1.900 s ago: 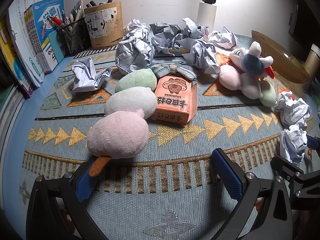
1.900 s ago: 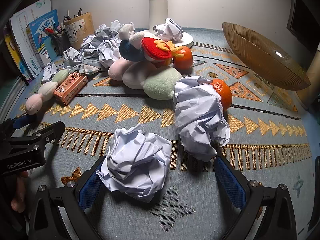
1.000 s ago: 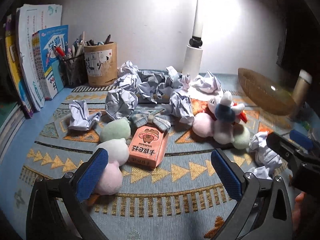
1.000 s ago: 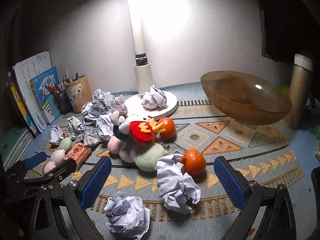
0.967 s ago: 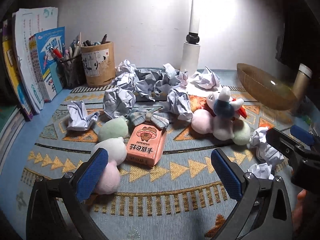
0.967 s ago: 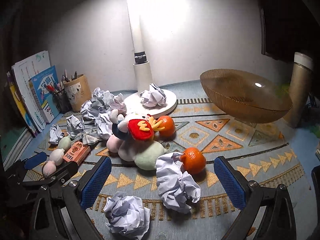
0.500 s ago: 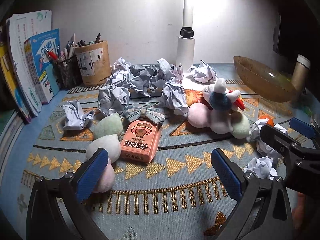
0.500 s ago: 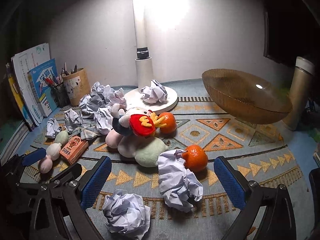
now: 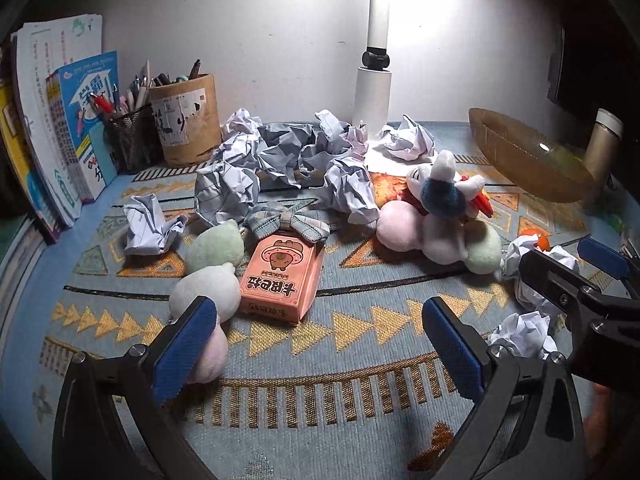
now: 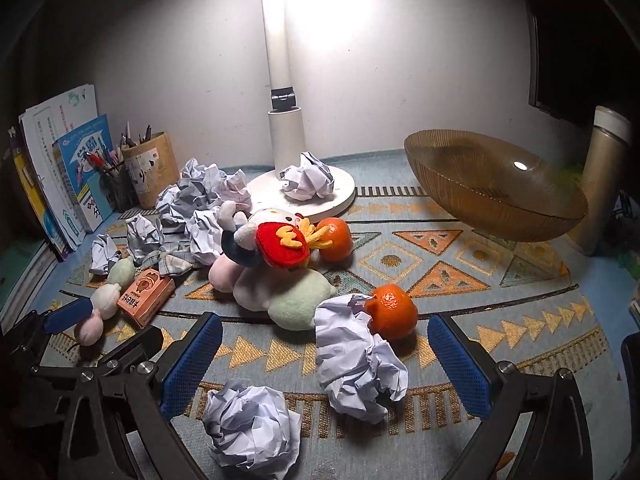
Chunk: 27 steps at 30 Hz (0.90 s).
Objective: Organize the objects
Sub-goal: 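Move both tools toward the crumpled paper balls on the rug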
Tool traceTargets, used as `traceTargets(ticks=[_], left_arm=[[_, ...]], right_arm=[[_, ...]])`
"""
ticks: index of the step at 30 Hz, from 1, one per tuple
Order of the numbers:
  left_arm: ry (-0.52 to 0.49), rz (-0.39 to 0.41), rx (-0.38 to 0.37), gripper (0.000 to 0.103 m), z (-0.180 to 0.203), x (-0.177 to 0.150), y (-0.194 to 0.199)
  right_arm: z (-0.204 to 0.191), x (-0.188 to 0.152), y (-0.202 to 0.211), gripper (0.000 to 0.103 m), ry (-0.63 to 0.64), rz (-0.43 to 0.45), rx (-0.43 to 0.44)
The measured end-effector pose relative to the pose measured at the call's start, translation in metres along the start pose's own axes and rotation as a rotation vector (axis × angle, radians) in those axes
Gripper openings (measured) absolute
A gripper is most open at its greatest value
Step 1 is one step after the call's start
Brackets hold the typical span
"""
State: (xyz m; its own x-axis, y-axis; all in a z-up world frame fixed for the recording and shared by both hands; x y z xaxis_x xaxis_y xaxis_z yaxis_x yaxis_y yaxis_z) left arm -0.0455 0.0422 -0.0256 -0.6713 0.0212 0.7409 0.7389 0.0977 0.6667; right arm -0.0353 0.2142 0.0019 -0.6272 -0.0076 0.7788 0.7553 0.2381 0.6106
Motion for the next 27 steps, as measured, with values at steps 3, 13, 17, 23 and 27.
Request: traceTargets(ticks=[3,13,17,23,27], left_arm=[[-0.002,-0.001,0.000,0.103,-0.0003,-0.0003,0.0001],[-0.001,-0.002,0.001,0.103,-0.0006,-0.0004,0.0001],[-0.002,-0.002,0.002,0.103,-0.0006,-0.0005,0.0001],[-0.002,-0.002,0.002,0.103,-0.0008,-0.0005,0.0002],[-0.002,-0.002,0.002,0.103,-0.0008,-0.0005,0.0001]], right_arm=[[0.0001,-0.0004,-0.0008,0.103,-0.002,-0.005,0.001],[0.0014,-0.0005,-0.0020,0.103,-0.008,-0.012,0.004],[0.0014,-0.0007,-0.0023,0.103,-0.008,-0.013,0.006],[0.0013,-0.0009,-0.0021,0.103,-0.009,-0.014,0.006],[0.0012,-0.0010,-0.0020,0.103,-0.009,-0.015,0.006]])
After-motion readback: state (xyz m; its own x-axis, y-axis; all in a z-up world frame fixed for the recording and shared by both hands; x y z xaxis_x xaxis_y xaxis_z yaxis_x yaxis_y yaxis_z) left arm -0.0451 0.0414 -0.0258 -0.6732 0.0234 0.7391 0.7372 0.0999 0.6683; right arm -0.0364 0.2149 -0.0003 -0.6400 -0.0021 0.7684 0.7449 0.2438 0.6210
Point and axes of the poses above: each gripper's, at about its wrist camera, not at the fingertips, and y roughly against the way its jaws point, z to its right, x to its top, the point moved 8 cm from there along -y, roughly the way its jaws point, and after that the axes turned 8 degrees about x, right-handed, at the moved point
